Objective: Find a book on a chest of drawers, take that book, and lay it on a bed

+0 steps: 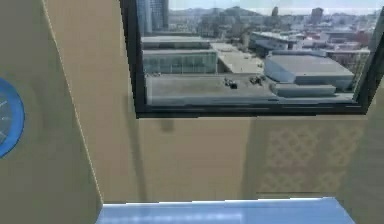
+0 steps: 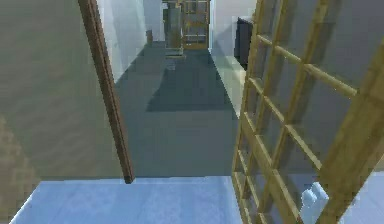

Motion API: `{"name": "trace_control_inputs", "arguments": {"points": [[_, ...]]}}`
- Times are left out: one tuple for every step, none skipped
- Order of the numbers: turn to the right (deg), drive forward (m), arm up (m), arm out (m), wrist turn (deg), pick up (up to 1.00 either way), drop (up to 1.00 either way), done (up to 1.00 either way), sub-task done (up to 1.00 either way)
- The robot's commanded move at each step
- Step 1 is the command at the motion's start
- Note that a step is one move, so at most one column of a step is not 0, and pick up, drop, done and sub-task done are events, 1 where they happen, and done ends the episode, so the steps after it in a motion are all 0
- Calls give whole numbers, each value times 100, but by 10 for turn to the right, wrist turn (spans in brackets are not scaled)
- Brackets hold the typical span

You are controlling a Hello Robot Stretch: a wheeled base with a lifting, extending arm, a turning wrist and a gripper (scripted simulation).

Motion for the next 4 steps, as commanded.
{"name": "trace_control_inputs", "arguments": {"points": [[450, 0, 0, 0, 0, 0, 0, 0, 0], [390, 0, 0, 0, 0, 0, 0, 0, 0], [0, 100, 0, 0, 0, 0, 0, 0, 0], [60, 0, 0, 0, 0, 0, 0, 0, 0]]}}
